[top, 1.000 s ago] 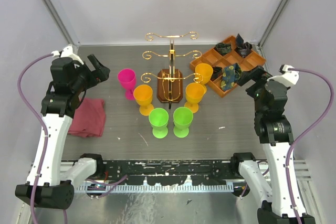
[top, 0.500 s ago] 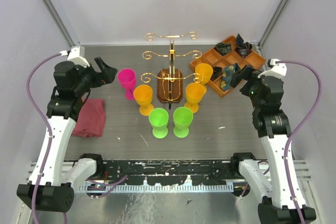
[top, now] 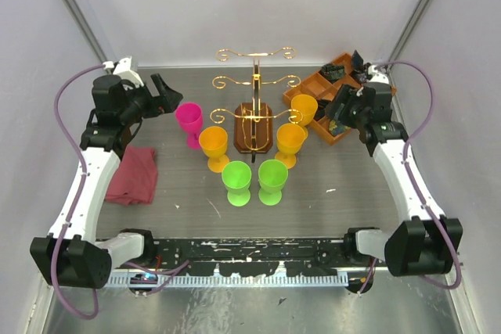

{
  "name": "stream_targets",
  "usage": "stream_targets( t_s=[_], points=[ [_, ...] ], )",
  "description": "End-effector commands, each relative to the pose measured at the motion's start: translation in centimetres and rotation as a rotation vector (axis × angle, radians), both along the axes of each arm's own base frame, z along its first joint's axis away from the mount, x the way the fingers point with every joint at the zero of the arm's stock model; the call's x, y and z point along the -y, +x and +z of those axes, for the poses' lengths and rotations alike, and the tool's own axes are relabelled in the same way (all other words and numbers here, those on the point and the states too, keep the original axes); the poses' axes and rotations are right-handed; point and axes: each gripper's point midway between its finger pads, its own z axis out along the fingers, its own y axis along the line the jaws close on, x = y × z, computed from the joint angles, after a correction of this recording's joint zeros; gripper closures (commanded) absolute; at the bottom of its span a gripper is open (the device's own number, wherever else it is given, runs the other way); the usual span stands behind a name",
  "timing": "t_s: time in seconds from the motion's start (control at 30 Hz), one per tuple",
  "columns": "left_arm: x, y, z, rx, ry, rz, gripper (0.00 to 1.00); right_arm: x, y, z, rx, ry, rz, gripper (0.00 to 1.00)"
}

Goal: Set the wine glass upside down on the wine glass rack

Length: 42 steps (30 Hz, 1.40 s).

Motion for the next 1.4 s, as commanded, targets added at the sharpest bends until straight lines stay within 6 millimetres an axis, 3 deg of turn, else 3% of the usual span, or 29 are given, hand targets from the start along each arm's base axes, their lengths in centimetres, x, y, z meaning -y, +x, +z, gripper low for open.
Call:
stream_targets(
  t_s=[0.0,0.13,0.27,0.53,0.67,0.8,0.87,0.93,1.1,1.37],
  points=[
    [-0.6,1.2,3.7,0.135,0.02,0.028,0.02,-1.6,3.9,3.9,0.137,0.004,0.062,0.23],
    [-0.9,1.2,3.4,0.157,0.022,0.047,0.02,-2.7,6.1,3.6,0.126,-0.028,0.079,0.23],
    [-1.4,1.4,2.9,0.16,0.029,0.072,0.02,-3.8,8.0,1.8,0.086,-0.047,0.095,0.22],
    [-1.8,2.1,2.3,0.14,0.047,0.094,0.02,-4.4,9.4,-2.1,-0.013,-0.129,0.048,0.23],
    [-1.8,2.2,2.1,0.134,0.048,0.098,0.02,-4.7,9.9,-3.3,-0.045,-0.15,0.065,0.43],
    [-1.8,2.4,1.9,0.131,0.044,0.098,0.02,-4.9,9.8,-3.3,-0.058,-0.166,0.075,0.77],
    [-1.8,2.5,1.9,0.129,0.04,0.099,0.02,-4.7,9.4,-2.7,-0.051,-0.184,0.068,0.92],
    [-1.6,2.5,2.0,0.127,0.029,0.096,0.02,-4.2,8.9,-1.9,-0.04,-0.205,0.052,0.99],
    [-2.1,2.9,2.6,0.123,0.026,0.133,0.02,-3.0,7.2,1.9,-0.003,-0.249,0.032,1.0],
    [-2.8,3.7,4.3,0.041,-0.009,0.204,0.02,1.4,2.5,11.2,0.107,-0.346,-0.13,1.0]
  ],
)
